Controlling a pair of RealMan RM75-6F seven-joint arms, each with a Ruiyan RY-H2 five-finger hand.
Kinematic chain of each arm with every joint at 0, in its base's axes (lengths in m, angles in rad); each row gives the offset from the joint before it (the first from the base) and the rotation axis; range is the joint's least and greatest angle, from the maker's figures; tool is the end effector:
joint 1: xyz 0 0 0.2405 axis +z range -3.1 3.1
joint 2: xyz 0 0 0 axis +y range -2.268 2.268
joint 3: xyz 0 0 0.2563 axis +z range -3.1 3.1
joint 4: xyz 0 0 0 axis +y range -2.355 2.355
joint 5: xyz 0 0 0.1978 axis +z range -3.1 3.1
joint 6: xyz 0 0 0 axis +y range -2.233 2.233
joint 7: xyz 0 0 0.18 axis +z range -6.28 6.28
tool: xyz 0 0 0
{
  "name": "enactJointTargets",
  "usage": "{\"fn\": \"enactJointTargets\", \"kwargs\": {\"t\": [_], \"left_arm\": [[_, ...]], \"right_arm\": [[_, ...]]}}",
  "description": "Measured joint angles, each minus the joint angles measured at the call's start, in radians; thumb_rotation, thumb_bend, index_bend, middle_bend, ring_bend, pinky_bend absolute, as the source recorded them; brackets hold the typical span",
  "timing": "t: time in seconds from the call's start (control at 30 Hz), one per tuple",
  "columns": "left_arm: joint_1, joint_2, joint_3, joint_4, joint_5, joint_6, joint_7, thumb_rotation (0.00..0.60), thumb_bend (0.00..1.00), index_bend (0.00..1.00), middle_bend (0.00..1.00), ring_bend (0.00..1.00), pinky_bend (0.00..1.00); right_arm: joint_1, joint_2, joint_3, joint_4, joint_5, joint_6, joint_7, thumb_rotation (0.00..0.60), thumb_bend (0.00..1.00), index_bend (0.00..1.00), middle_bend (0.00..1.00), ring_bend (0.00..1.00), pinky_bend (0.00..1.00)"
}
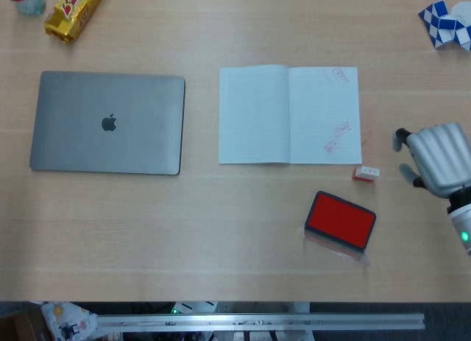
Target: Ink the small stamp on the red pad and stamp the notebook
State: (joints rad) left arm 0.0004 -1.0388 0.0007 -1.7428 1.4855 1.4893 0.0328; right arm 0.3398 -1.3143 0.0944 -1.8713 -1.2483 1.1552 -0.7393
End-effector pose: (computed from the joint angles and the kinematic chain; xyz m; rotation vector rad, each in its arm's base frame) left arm -0.3102 0.1785 0.1770 -1.3446 -1.0096 -0.8177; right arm -0.2074 -0.2656 0.0484 1.7989 -0.7976 0.6511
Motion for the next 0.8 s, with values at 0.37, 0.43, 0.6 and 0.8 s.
{"fn": "enactJointTargets", "kwargs": {"t": [0.37, 0.43, 0.6, 0.8], "left_arm": [[-0.006, 0.006, 0.012, 0.011, 0.004, -0.02, -0.008, 0.6, 0.27, 0.04, 0.03, 0.03, 0.04], [-0.007, 0.006, 0.013, 0.013, 0.004, -0.023, -0.008, 0.6, 0.27, 0.04, 0.03, 0.03, 0.04], [-0.013, 0.007, 0.015, 0.011, 0.005, -0.032, -0.006, 0.6, 0.27, 0.04, 0.03, 0.03, 0.04], [-0.016, 0.009, 0.017, 0.011, 0.001, -0.04, -0.006, 0.6, 0.27, 0.04, 0.03, 0.03, 0.04]], "right_arm": [[0.029, -0.107, -0.029, 0.022, 0.076, 0.024, -0.093, 0.6, 0.15, 0.52, 1.0, 1.0, 1.0], [0.031, -0.125, -0.03, 0.032, 0.087, 0.033, -0.1, 0.6, 0.2, 0.53, 1.0, 1.0, 1.0], [0.038, -0.172, -0.037, 0.059, 0.106, 0.047, -0.115, 0.6, 0.21, 0.53, 1.0, 1.0, 1.0], [0.045, -0.203, -0.046, 0.091, 0.132, 0.059, -0.13, 0.6, 0.21, 0.53, 1.0, 1.0, 1.0]]}}
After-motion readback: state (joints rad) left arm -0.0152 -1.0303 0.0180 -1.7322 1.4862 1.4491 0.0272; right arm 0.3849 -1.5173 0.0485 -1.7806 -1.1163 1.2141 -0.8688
